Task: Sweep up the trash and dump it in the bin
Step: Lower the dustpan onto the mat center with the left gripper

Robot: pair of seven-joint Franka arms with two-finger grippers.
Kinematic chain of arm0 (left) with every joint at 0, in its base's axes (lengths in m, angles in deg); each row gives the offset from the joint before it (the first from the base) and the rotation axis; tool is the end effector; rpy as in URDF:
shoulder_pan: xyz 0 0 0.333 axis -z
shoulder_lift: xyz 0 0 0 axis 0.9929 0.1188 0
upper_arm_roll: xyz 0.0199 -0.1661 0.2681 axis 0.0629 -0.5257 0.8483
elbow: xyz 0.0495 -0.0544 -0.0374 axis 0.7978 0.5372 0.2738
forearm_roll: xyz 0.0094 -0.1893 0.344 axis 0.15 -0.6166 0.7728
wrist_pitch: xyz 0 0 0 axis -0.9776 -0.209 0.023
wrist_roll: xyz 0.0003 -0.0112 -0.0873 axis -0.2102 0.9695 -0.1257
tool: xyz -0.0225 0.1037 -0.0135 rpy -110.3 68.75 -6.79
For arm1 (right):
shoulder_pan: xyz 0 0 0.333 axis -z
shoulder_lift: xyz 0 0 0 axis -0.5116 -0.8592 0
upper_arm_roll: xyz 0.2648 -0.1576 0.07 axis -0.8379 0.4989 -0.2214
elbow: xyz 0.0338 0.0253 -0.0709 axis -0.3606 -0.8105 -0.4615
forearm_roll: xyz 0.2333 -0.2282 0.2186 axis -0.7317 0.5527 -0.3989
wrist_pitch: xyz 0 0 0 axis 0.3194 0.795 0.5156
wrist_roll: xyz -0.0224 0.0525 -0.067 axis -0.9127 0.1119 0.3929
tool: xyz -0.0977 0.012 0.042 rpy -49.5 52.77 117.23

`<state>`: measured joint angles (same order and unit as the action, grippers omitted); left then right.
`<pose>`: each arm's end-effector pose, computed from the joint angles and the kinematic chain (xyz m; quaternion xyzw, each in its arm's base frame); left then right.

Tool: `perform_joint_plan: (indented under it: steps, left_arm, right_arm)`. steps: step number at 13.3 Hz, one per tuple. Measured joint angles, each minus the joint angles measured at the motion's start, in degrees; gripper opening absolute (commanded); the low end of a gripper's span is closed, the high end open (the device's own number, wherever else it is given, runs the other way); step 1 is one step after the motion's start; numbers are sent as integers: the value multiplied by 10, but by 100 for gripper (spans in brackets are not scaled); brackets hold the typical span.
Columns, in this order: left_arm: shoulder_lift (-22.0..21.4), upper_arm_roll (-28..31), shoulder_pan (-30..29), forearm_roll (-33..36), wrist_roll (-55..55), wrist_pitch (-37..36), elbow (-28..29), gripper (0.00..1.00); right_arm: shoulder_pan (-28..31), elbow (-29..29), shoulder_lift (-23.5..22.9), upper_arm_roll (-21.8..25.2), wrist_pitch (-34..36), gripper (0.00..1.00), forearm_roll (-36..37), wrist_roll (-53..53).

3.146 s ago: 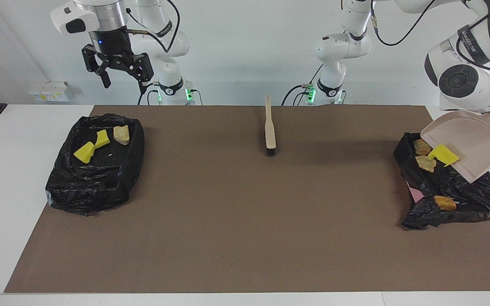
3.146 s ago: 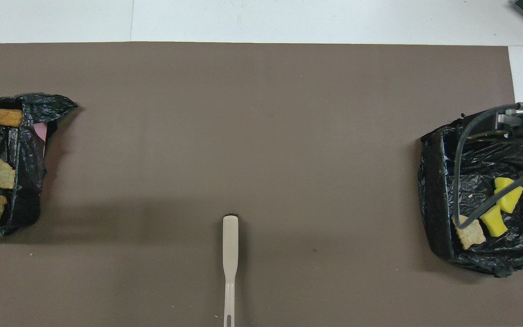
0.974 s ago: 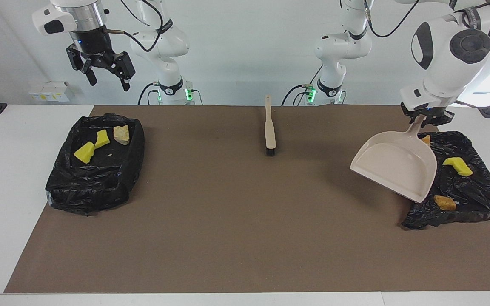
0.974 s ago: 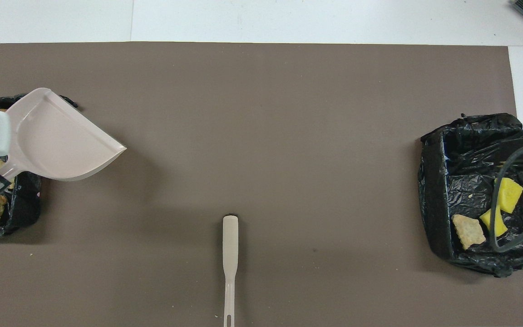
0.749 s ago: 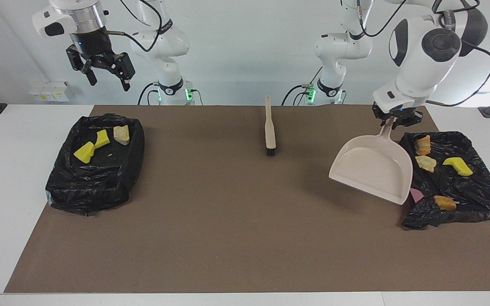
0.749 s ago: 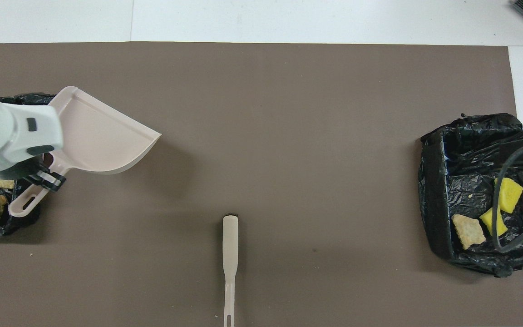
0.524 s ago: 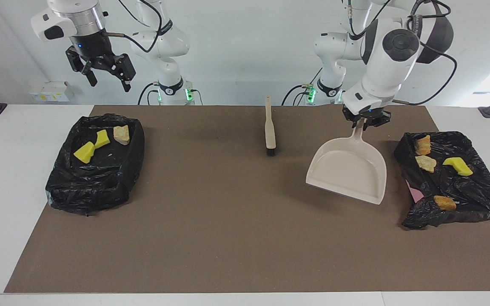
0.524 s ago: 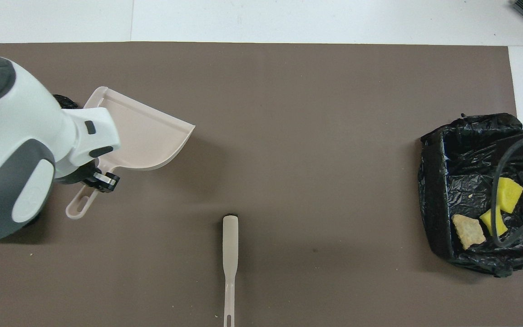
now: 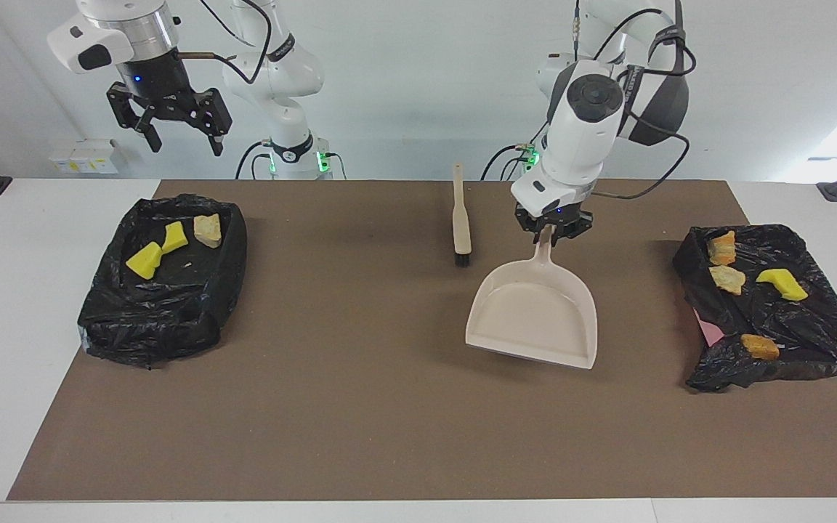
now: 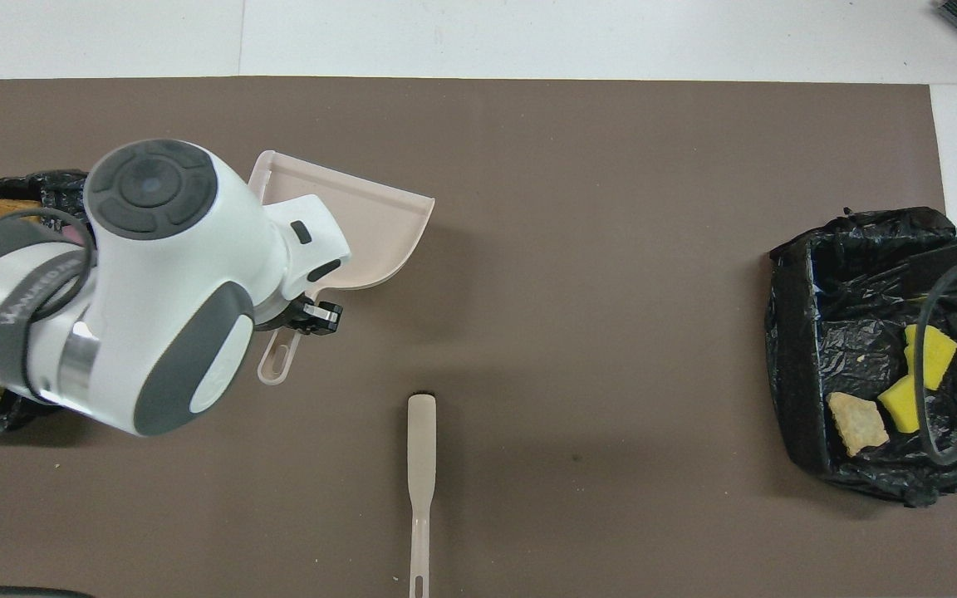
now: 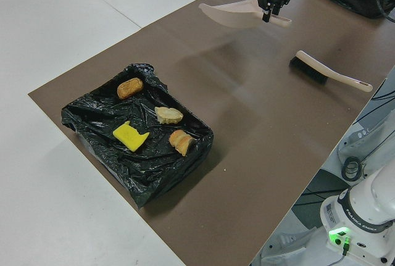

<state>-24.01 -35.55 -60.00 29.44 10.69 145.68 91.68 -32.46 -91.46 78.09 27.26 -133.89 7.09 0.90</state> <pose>0.5276 -0.2705 0.4788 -0.9872 0.1509 0.0442 0.0258 0.5257 0.0182 0.7028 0.9993 -0.0255 0.0064 0.0262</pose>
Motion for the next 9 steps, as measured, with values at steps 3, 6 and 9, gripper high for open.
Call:
perform_joint_plan:
  steps: [3,6,9]
  left_arm:
    - [59,0,40,-1,-70,70,2,0]
    - [98,0,56,-15,-118,141,10,0]
    - [104,0,58,-24,-122,163,21,45]
  right_arm:
    - [0,0,0,1,0,100,0,0]
    - [0,1,0,1,0,100,0,0]
    - [-1,1,1,0,1,100,-1,0]
